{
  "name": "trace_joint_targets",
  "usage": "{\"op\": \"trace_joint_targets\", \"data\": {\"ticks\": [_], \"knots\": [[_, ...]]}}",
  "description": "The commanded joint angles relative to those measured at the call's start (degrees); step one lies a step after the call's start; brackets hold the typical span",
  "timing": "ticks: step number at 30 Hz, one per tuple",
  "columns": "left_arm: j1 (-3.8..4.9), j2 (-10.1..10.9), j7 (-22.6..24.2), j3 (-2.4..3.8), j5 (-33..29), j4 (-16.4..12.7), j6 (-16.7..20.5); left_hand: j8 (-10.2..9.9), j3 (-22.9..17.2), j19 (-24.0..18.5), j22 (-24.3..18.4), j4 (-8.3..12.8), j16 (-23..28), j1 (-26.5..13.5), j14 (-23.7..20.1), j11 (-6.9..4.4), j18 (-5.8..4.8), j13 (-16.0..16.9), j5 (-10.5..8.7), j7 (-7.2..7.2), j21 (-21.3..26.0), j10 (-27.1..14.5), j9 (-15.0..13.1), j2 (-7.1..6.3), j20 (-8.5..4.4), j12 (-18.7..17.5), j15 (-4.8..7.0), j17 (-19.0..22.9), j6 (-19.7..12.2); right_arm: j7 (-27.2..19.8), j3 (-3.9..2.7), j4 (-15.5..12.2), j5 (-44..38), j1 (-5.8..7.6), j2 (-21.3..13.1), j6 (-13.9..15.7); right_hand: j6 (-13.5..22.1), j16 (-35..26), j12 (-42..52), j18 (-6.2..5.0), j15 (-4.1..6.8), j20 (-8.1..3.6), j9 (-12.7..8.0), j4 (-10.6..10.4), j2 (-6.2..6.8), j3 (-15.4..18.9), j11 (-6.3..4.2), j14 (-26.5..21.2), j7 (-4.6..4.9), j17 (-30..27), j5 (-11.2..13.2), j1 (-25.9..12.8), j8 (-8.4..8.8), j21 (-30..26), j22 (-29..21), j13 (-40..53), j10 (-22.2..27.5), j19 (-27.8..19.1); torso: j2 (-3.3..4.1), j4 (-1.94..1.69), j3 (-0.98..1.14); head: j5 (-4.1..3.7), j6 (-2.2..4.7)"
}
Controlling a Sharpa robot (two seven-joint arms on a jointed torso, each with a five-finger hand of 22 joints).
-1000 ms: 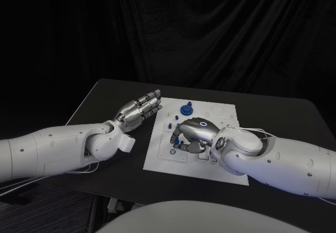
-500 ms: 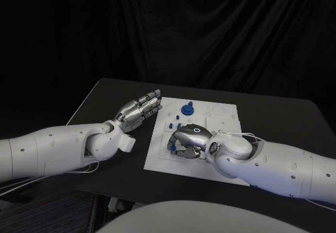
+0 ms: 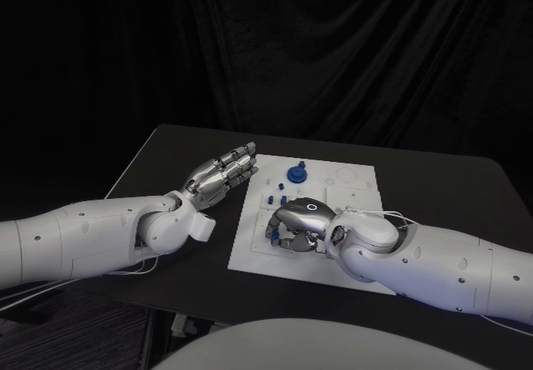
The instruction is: Assemble the parts on the task board
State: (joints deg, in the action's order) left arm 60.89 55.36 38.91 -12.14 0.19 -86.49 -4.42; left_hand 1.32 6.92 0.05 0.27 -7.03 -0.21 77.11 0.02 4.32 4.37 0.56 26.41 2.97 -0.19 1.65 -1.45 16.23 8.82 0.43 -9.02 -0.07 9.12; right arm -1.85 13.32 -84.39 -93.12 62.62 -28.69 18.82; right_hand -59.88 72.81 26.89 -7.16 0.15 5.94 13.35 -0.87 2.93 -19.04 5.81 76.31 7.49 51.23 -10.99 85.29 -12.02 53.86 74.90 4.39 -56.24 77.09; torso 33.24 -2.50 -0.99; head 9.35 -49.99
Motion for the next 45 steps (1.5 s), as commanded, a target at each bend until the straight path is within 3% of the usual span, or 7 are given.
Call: {"op": "trace_joint_targets", "data": {"ticks": [1, 28, 33, 34, 36, 39, 45], "knots": [[-0.09, -0.14, 4.16, 0.06, -0.18, 0.02, -0.46, 0.26, -0.31, 0.09, 0.08, 0.11, 0.21, -0.52, -0.02, 0.32, -0.49, 0.05, 0.2, -0.04, 0.06, 0.17, -0.04, 0.14, 0.41, 0.33, -0.38, 0.07, 0.19, 0.41, 0.14, 0.45, -1.22, -0.32, -0.08, -0.6, -0.19, -0.04, -0.16, 0.32, 0.15, -0.28, 0.13, 0.36, -0.38, 0.1, -1.78, 0.48, 0.11, 0.26, 0.25, 0.7, -0.11, 0.14, 5.93, 0.06, -2.2, 0.18, -0.03, 0.08, 0.02, 0.06, -0.01], [-0.1, -0.9, 3.87, 0.06, -0.18, 0.78, -1.19, 0.21, -0.73, 0.12, 0.12, 0.11, 0.21, -0.71, -0.02, 0.37, -0.37, 0.02, 0.21, 0.14, 0.03, 0.05, -0.01, 0.26, 0.65, 0.32, -0.47, 0.07, 0.01, 0.27, 0.14, 1.71, -2.76, -0.85, 0.64, -0.58, 0.01, -0.35, -0.54, 0.33, 0.13, -0.33, 0.64, 0.8, -0.2, 0.28, -1.7, 0.46, 0.24, -0.03, 0.7, 1.05, 0.15, 0.0, 5.93, 0.25, -2.5, 0.23, -0.02, -0.02, 0.04, 0.05, -0.01], [-0.11, -0.98, 3.83, 0.06, -0.18, 0.91, -1.27, 0.21, -0.73, 0.12, 0.12, 0.11, 0.21, -0.71, -0.02, 0.37, -0.37, 0.02, 0.21, 0.14, 0.03, 0.05, -0.01, 0.26, 0.65, 0.32, -0.47, 0.07, 0.01, -0.04, 0.14, 1.64, -2.76, -1.01, 0.64, -1.92, 6.42, -1.14, -2.97, 0.28, -0.99, 0.37, -0.37, -0.45, 0.95, 0.94, -0.34, -0.11, 1.38, -0.99, 1.63, -0.79, 4.07, -1.42, 5.59, -0.18, 0.94, -0.29, 0.01, -0.12, 0.02, -0.01, -0.01], [-0.11, -0.98, 3.82, 0.06, -0.18, 0.93, -1.28, 0.21, -0.73, 0.12, 0.12, 0.11, 0.21, -0.71, -0.02, 0.37, -0.37, 0.02, 0.21, 0.14, 0.03, 0.05, -0.01, 0.26, 0.65, 0.32, -0.47, 0.07, 0.01, -0.17, 0.14, 1.66, -2.76, -1.02, 0.64, -2.25, 10.0, -1.65, -4.08, 0.18, -1.66, 0.79, -1.23, -1.14, 2.0, 1.55, 0.36, -0.67, 0.88, -1.73, 2.03, -2.0, 6.16, -2.54, 5.3, -0.37, 3.27, -0.8, 0.01, -0.1, 0.03, -0.05, -0.01], [-0.11, -0.99, 3.8, 0.06, -0.18, 0.96, -1.31, 0.21, -0.76, 0.12, 0.13, 0.11, 0.21, -0.72, -0.02, 0.37, -0.36, 0.02, 0.21, 0.15, 0.03, 0.05, -0.01, 0.27, 0.66, 0.33, -0.48, 0.07, 0.02, -0.49, 0.14, 1.7, -2.67, -1.04, 0.64, -2.8, 12.99, -1.86, -5.11, 0.2, -2.25, 1.41, -1.97, -1.81, 3.02, 2.67, 1.18, -1.07, -0.05, -1.98, 2.64, -3.35, 7.8, -3.22, 5.14, -0.4, 6.32, -1.16, 0.01, -0.08, 0.02, -0.08, -0.01], [-0.12, -1.03, 3.78, 0.06, -0.18, 1.02, -1.36, 0.24, -1.02, 0.14, 0.16, 0.09, 0.21, -0.83, -0.02, 0.32, -0.3, 0.03, 0.21, 0.39, 0.02, 0.03, -0.04, 0.29, 0.77, 0.35, -0.53, 0.07, 0.18, -0.88, 0.14, 1.72, -2.07, -1.06, 0.56, -3.37, 17.13, -1.84, -4.88, -0.07, -3.02, 2.36, -3.14, -2.49, 3.29, 4.88, 1.96, -1.81, -1.23, -2.01, 3.97, -4.36, 8.3, -4.45, 4.93, 0.41, 10.53, -1.78, -0.01, -0.04, 0.01, -0.15, -0.01], [-0.14, -0.94, 3.71, 0.06, -0.18, 0.96, -1.35, 0.24, -1.02, 0.14, 0.16, 0.09, 0.21, -0.83, -0.02, 0.32, -0.3, 0.03, 0.21, 0.39, 0.02, 0.03, -0.04, 0.29, 0.77, 0.35, -0.53, 0.07, 0.18, -0.81, 0.09, 1.3, -1.29, -1.05, -0.23, -1.98, 22.59, -1.11, -3.6, -0.24, -3.77, 3.23, -4.98, -3.61, 3.14, 8.37, 2.79, -2.34, -1.85, -1.32, 5.01, -4.87, 8.48, -5.01, 5.02, 1.43, 16.43, -2.03, -0.07, 0.01, 0.03, -0.43, -0.01]]}}
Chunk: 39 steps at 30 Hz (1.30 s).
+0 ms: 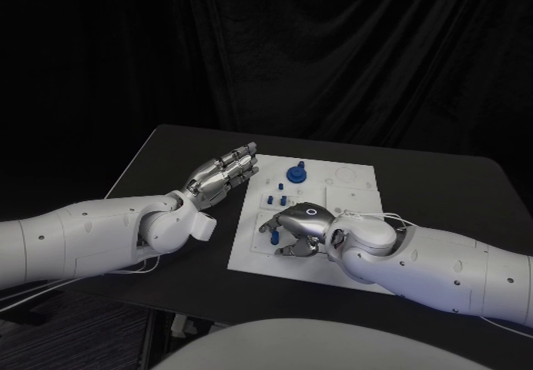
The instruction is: Assemble the parts on the task board
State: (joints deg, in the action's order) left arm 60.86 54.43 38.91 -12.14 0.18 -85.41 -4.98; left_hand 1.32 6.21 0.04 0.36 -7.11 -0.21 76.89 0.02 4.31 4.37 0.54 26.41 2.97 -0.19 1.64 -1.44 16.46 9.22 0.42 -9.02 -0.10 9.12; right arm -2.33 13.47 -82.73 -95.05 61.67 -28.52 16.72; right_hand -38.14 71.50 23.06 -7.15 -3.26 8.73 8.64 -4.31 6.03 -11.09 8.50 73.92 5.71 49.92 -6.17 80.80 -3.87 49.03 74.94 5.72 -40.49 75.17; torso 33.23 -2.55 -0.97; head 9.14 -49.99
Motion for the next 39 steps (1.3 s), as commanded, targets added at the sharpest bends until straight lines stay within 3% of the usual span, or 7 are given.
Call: {"op": "trace_joint_targets", "data": {"ticks": [1, 10, 17, 22, 25, 30, 39], "knots": [[-0.11, 0.04, 3.69, 0.06, -0.17, -0.15, -0.77, 0.28, -0.45, 0.15, 0.07, 0.17, 0.21, -0.66, -0.02, 0.26, -0.28, 0.05, 0.21, 0.57, 0.01, 0.04, -0.08, 0.03, 0.41, 0.38, -0.55, 0.1, 0.35, -0.33, -0.12, -0.63, 0.98, -0.09, -0.72, 0.92, 3.06, 0.17, 0.61, -0.31, -0.58, 0.65, -0.96, -0.76, 0.18, 1.57, 0.37, -0.28, -0.14, -0.21, 0.66, -0.35, 0.46, -0.6, 4.93, 0.29, 2.32, -0.3, -0.06, 0.09, 0.01, -0.31, -0.01], [-0.13, 0.24, 3.72, 0.06, -0.17, -0.14, -0.64, 0.31, -0.54, 0.16, 0.1, 0.2, 0.21, -0.71, -0.02, 0.19, -0.25, 0.06, 0.21, 0.68, 0.0, 0.06, -0.1, -0.02, 0.44, 0.4, -0.55, 0.1, 0.44, -0.64, -1.01, -7.38, 4.19, 1.82, -7.09, 8.72, -0.84, 1.42, 4.02, -0.24, -1.26, 1.35, -0.9, -5.18, 1.16, 4.32, 1.08, 0.04, 1.53, 1.25, -0.56, 1.6, -0.94, 0.11, 5.21, 1.26, 6.23, 0.05, -0.1, 0.21, 0.06, -1.15, -0.01], [-0.14, 0.54, 3.81, 0.05, -0.17, -0.23, -0.4, 0.31, -0.54, 0.16, 0.1, 0.2, 0.21, -0.71, -0.02, 0.19, -0.25, 0.06, 0.21, 0.68, 0.0, 0.06, -0.1, -0.02, 0.44, 0.4, -0.55, 0.1, 0.44, -3.09, -1.17, -14.09, 10.71, 6.04, -14.97, 13.77, -4.42, 3.06, 8.11, 0.1, -0.81, 1.06, -0.58, -5.32, -0.53, 3.54, 0.47, 1.42, 3.04, 3.63, -3.71, 3.84, -2.22, 2.92, 5.82, 2.34, 4.91, 1.31, -0.24, 0.41, 0.07, -2.25, -0.01], [-0.14, 0.75, 3.84, 0.05, -0.17, -0.4, -0.18, 0.33, -0.58, 0.17, 0.12, 0.22, 0.21, -0.72, -0.02, 0.17, -0.24, 0.07, 0.22, 0.7, -0.01, 0.08, -0.12, -0.05, 0.45, 0.42, -0.55, 0.1, 0.53, -1.31, -0.62, -18.62, 14.09, 8.41, -22.6, 11.07, -8.66, 2.2, 16.04, -0.09, 0.79, -0.24, -0.03, -3.99, -2.29, 2.51, -1.47, 0.64, 4.26, 2.12, -7.13, 5.45, -4.09, 2.45, 5.6, 5.51, -0.97, 0.83, -0.07, 0.21, 0.03, -3.89, -0.01], [-0.14, 0.88, 3.87, 0.05, -0.17, -0.49, -0.02, 0.34, -0.62, 0.18, 0.15, 0.25, 0.21, -0.74, -0.02, 0.16, -0.22, 0.09, 0.23, 0.71, -0.02, 0.13, -0.12, -0.1, 0.48, 0.45, -0.55, 0.1, 0.57, 1.23, 0.02, -20.12, 16.43, 9.03, -26.78, 6.37, -12.41, 0.51, 24.38, -0.26, 3.15, -2.27, 0.65, -2.66, -2.62, 0.49, -4.23, -0.26, 3.13, -0.24, -10.11, 7.42, -5.42, 1.3, 5.31, 10.02, -8.04, 0.27, -0.01, 0.19, 0.0, -5.35, -0.01], [-0.14, 0.94, 3.97, 0.05, -0.17, -0.65, 0.02, 0.34, -0.62, 0.18, 0.15, 0.25, 0.21, -0.74, -0.02, 0.16, -0.22, 0.09, 0.23, 0.71, -0.02, 0.13, -0.12, -0.1, 0.48, 0.45, -0.55, 0.1, 0.57, 6.4, 0.6, -21.43, 19.09, 8.75, -32.17, -0.24, -16.6, -1.75, 43.97, -0.37, 4.06, -3.28, 1.92, -3.99, -1.57, -0.73, -5.4, -0.11, 1.83, -2.2, -8.9, 5.54, -6.94, -0.58, 4.84, 30.66, -15.88, 0.02, 0.01, 0.05, 0.02, -7.25, -0.01], [-0.14, 1.03, 3.87, 0.05, -0.17, -0.75, 0.04, 0.36, -0.69, 0.21, 0.2, 0.29, 0.21, -0.78, -0.02, 0.2, -0.19, 0.1, 0.23, 0.69, -0.04, 0.15, -0.13, -0.16, 0.52, 0.48, -0.56, 0.1, 0.64, 17.6, 0.8, -22.39, 20.26, 7.77, -35.52, -6.49, -15.06, 12.07, 65.72, 2.64, 5.74, -4.99, 8.86, -11.04, -3.64, 4.33, -7.36, 11.01, -0.38, 24.6, -12.08, -6.21, -16.3, 17.61, 9.2, 78.58, -45.3, 7.56, -0.09, 0.31, -0.16, -8.51, -0.01]]}}
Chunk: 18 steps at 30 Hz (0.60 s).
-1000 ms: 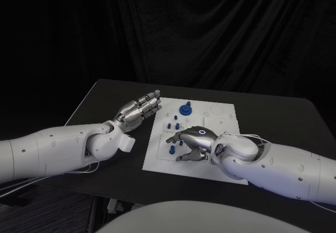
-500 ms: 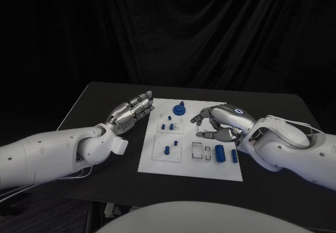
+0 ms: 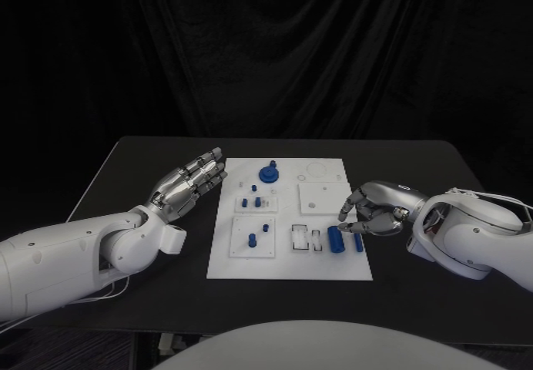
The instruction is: Assemble the parts on the task board
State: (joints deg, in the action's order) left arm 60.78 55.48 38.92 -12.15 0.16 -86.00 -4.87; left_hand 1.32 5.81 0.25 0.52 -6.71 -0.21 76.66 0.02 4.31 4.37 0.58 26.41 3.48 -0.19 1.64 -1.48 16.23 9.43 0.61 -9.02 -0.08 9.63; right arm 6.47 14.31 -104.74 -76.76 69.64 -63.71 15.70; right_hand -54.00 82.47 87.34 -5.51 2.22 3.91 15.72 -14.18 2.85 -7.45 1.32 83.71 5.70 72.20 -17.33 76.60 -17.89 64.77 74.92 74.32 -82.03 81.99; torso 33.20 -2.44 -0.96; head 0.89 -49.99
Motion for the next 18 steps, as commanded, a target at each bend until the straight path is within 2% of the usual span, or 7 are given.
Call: {"op": "trace_joint_targets", "data": {"ticks": [1, 3, 5, 6, 7, 14, 18], "knots": [[-0.06, -0.03, 3.85, 0.06, -0.15, -0.15, -0.08, 0.36, -0.29, 0.0, 0.05, -0.1, 0.21, -0.55, -0.02, 0.21, -0.19, 0.06, 0.23, 0.18, -0.04, 0.15, -0.09, 0.08, 0.32, 0.28, -0.57, 0.08, 0.12, 9.96, -0.03, -0.43, 2.05, -0.28, -0.43, -5.86, 1.33, 1.58, 1.9, 1.16, 0.36, -0.32, 2.95, -1.59, -0.69, 1.02, -0.4, 1.61, -0.5, 3.42, -1.1, -2.89, -3.73, 2.9, 9.42, 11.96, -5.19, 1.05, -0.03, 0.15, -0.1, -0.38, -0.01], [-0.06, -0.06, 3.84, 0.06, -0.15, -0.15, -0.1, 0.36, -0.29, 0.0, 0.05, -0.1, 0.21, -0.55, -0.02, 0.21, -0.19, 0.06, 0.23, 0.18, -0.04, 0.15, -0.09, 0.08, 0.32, 0.28, -0.57, 0.08, 0.12, 11.49, -0.02, -0.44, 2.15, -0.39, -0.44, -6.3, 2.59, 3.21, 2.66, 1.76, 0.87, -0.62, 6.41, -1.87, -1.27, 1.97, -0.87, 3.02, -1.26, 7.16, -0.92, -5.48, -7.95, 6.45, 10.19, 15.68, -7.97, 2.2, -0.03, 0.07, -0.09, -0.58, -0.01], [-0.06, -0.09, 3.83, 0.06, -0.15, -0.15, -0.12, 0.36, -0.29, 0.0, 0.05, -0.1, 0.21, -0.55, -0.02, 0.21, -0.19, 0.06, 0.23, 0.18, -0.04, 0.15, -0.09, 0.08, 0.32, 0.28, -0.57, 0.08, 0.12, 12.86, -0.01, -0.42, 2.22, -0.53, -0.32, -6.44, 5.14, 4.48, 2.66, 2.12, 1.31, -1.32, 12.05, -2.01, -2.68, 2.78, -1.77, 4.1, -1.87, 10.34, 0.36, -9.39, -14.24, 9.31, 10.73, 15.68, -7.97, 2.98, -0.06, 0.11, -0.12, -0.64, -0.01], [-0.06, -0.1, 3.83, 0.06, -0.15, -0.15, -0.14, 0.36, -0.29, 0.0, 0.05, -0.1, 0.21, -0.55, -0.02, 0.21, -0.19, 0.06, 0.23, 0.18, -0.04, 0.15, -0.09, 0.08, 0.32, 0.28, -0.57, 0.08, 0.12, 13.41, -0.01, -0.41, 2.24, -0.61, -0.24, -6.42, 5.34, 4.85, 2.66, 2.32, 1.59, -1.39, 13.48, -2.25, -2.35, 3.19, -1.73, 4.41, -1.82, 11.33, 0.71, -10.3, -15.85, 10.14, 10.91, 15.68, -7.97, 3.19, -0.06, 0.12, -0.12, -0.66, -0.01], [-0.06, -0.12, 3.83, 0.06, -0.15, -0.15, -0.15, 0.36, -0.29, 0.0, 0.05, -0.1, 0.21, -0.55, -0.02, 0.21, -0.19, 0.06, 0.23, 0.18, -0.04, 0.15, -0.09, 0.08, 0.32, 0.28, -0.57, 0.08, 0.12, 13.94, -0.01, -0.4, 2.26, -0.69, -0.14, -6.34, 5.83, 5.32, 2.66, 2.48, 1.73, -1.57, 14.88, -2.36, -2.9, 3.34, -1.79, 4.78, -2.14, 12.5, 0.69, -11.79, -17.24, 11.18, 11.14, 15.68, -7.97, 3.47, -0.06, 0.18, -0.1, -0.63, -0.01], [-0.06, -0.09, 3.8, 0.06, -0.15, -0.18, -0.23, 0.36, -0.29, 0.0, 0.05, -0.1, 0.21, -0.55, -0.02, 0.21, -0.19, 0.06, 0.23, 0.18, -0.04, 0.15, -0.09, 0.08, 0.32, 0.28, -0.57, 0.08, 0.12, 17.0, -0.01, -0.1, 1.74, -1.03, 1.0, -4.96, 5.34, 7.2, 2.66, 3.44, 2.76, -2.51, 18.89, -2.47, -3.59, 4.48, -2.92, 6.1, -3.38, 17.03, 1.91, -17.0, -21.13, 16.32, 12.41, 15.68, -7.97, 5.09, 0.11, 0.06, -0.08, -0.78, -0.01], [-0.06, 0.03, 3.79, 0.06, -0.15, -0.25, -0.29, 0.36, -0.29, 0.0, 0.05, -0.1, 0.21, -0.55, -0.02, 0.21, -0.19, 0.06, 0.23, 0.18, -0.04, 0.15, -0.09, 0.08, 0.32, 0.28, -0.57, 0.08, 0.12, 18.71, -0.01, 0.22, 0.9, -1.3, 1.9, -4.78, 5.0, 7.16, 2.66, 3.53, 3.09, -2.86, 20.2, -2.48, -3.64, 5.12, -3.29, 6.08, -3.79, 16.95, 2.67, -18.73, -22.03, 16.87, 12.51, 15.68, -7.97, 5.23, 0.06, 0.14, -0.1, -0.85, -0.01]]}}
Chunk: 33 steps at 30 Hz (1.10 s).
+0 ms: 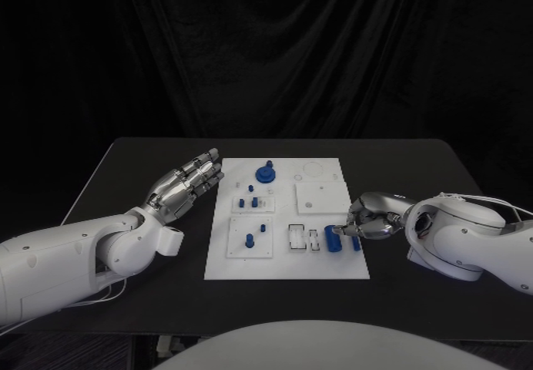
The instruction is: Assemble the parts on the task board
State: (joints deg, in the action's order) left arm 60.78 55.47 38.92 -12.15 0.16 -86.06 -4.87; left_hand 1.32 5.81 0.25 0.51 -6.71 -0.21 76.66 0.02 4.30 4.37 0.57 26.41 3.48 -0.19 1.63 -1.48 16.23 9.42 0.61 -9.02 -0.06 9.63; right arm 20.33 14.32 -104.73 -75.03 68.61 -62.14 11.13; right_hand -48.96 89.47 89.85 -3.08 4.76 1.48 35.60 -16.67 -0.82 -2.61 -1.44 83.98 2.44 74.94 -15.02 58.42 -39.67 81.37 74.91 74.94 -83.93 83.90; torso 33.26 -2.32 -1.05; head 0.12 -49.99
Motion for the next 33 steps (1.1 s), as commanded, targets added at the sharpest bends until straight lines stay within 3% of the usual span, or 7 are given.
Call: {"op": "trace_joint_targets", "data": {"ticks": [1, 3, 8, 13, 23, 27, 33], "knots": [[-0.06, 0.07, 3.77, 0.05, -0.15, -0.21, -0.31, 0.36, -0.29, 0.0, 0.06, -0.1, 0.21, -0.55, -0.02, 0.21, -0.19, 0.07, 0.23, 0.18, -0.04, 0.15, -0.09, 0.07, 0.32, 0.29, -0.57, 0.06, 0.12, 5.22, -0.02, 0.37, -1.05, -0.37, 0.58, -0.14, -0.07, -0.01, 0.15, 1.11, 0.62, -0.5, 0.61, 0.03, 0.01, 0.41, -0.59, 5.71, -0.59, 13.81, 0.73, -0.85, -0.39, 0.34, 12.52, 15.06, -6.07, 3.33, -0.01, -0.02, 0.0, -0.25, -0.01], [-0.06, 0.11, 3.74, 0.05, -0.15, -0.27, -0.35, 0.38, -0.39, 0.01, 0.07, -0.06, 0.21, -0.59, -0.02, 0.26, -0.16, 0.08, 0.25, 0.19, -0.05, 0.18, -0.1, 0.07, 0.38, 0.32, -0.6, 0.06, 0.2, 6.04, -0.02, 0.76, -1.68, -0.63, 1.06, -0.1, -0.02, -0.17, 0.15, 1.09, 0.65, -0.53, 0.71, 0.14, 0.06, 0.41, -0.62, 5.63, -0.62, 13.45, 0.73, -0.78, -0.42, 0.28, 12.5, 15.06, -6.07, 3.31, -0.01, -0.1, 0.05, -1.26, -0.01], [-0.06, 0.17, 3.68, 0.05, -0.15, -0.44, -0.48, 0.38, -0.39, 0.01, 0.07, -0.06, 0.21, -0.59, -0.02, 0.26, -0.16, 0.08, 0.25, 0.19, -0.05, 0.18, -0.1, 0.07, 0.38, 0.32, -0.6, 0.06, 0.2, 7.93, -0.03, 1.54, -3.74, -1.67, 1.96, 0.2, 0.4, -0.87, 0.15, 1.01, 0.75, -0.65, 1.13, 0.48, 0.54, 0.29, -0.69, 5.26, -0.66, 11.89, -0.21, 0.09, -0.34, 0.04, 12.4, 15.06, -6.07, 3.22, -0.07, -0.06, 0.08, -2.28, -0.01], [-0.06, 0.22, 3.64, 0.05, -0.15, -0.41, -0.6, 0.38, -0.39, 0.01, 0.07, -0.06, 0.21, -0.59, -0.02, 0.26, -0.16, 0.08, 0.25, 0.19, -0.05, 0.18, -0.1, 0.07, 0.38, 0.32, -0.6, 0.06, 0.2, 9.62, -0.03, 2.21, -6.15, -2.35, 2.9, -0.55, 0.65, -0.41, 0.15, 1.53, 0.87, -0.84, 1.55, 0.08, 0.55, 1.03, -0.73, 5.56, -0.63, 12.86, 0.78, -1.78, 0.35, 2.37, 13.07, 15.06, -6.07, 4.06, -0.05, 0.01, 0.1, -2.41, -0.01], [-0.06, 0.25, 3.35, 0.05, -0.15, -0.38, -0.61, 0.37, -0.46, 0.0, 0.03, -0.04, 0.2, -0.6, -0.02, 0.3, -0.15, 0.08, 0.27, 0.21, -0.03, 0.17, -0.09, 0.08, 0.42, 0.33, -0.64, 0.06, 0.14, 9.68, -0.05, 3.22, -7.41, -2.68, 4.23, -1.11, 0.5, -0.59, 0.15, 1.46, 0.79, -0.81, 1.89, 0.0, -0.13, 1.44, -0.65, 5.48, -0.54, 12.41, 2.52, -3.44, 1.19, 2.26, 12.97, 15.06, -6.07, 3.98, -0.09, 0.04, 0.13, -2.21, -0.01], [-0.06, 0.24, 3.29, 0.05, -0.15, -0.35, -0.63, 0.37, -0.46, 0.0, 0.03, -0.04, 0.2, -0.6, -0.02, 0.3, -0.15, 0.08, 0.27, 0.21, -0.03, 0.17, -0.09, 0.08, 0.42, 0.33, -0.64, 0.06, 0.14, 8.94, -0.06, 3.5, -7.18, -2.71, 4.62, -0.51, 0.1, -0.56, 0.15, 1.46, 0.79, -0.78, 2.29, -0.02, -0.87, 1.93, -0.65, 5.5, -0.55, 12.48, 4.95, -5.21, 1.65, 2.35, 12.97, 15.06, -6.07, 3.94, -0.1, -0.05, 0.07, -2.19, -0.01], [-0.07, 0.19, 3.18, 0.05, -0.15, -0.26, -0.73, 0.37, -0.46, 0.0, 0.03, -0.04, 0.2, -0.6, -0.02, 0.3, -0.15, 0.08, 0.27, 0.21, -0.03, 0.17, -0.09, 0.08, 0.42, 0.33, -0.64, 0.06, 0.14, 8.45, -0.06, 3.88, -6.96, -2.72, 5.24, -0.48, -0.17, -0.57, 0.15, 1.46, 0.79, -0.77, 2.61, -0.04, -1.31, 2.29, -0.66, 5.49, -0.57, 12.44, 6.41, -6.28, 1.96, 2.41, 12.96, 15.06, -6.07, 3.92, -0.11, -0.04, 0.07, -2.3, -0.01]]}}
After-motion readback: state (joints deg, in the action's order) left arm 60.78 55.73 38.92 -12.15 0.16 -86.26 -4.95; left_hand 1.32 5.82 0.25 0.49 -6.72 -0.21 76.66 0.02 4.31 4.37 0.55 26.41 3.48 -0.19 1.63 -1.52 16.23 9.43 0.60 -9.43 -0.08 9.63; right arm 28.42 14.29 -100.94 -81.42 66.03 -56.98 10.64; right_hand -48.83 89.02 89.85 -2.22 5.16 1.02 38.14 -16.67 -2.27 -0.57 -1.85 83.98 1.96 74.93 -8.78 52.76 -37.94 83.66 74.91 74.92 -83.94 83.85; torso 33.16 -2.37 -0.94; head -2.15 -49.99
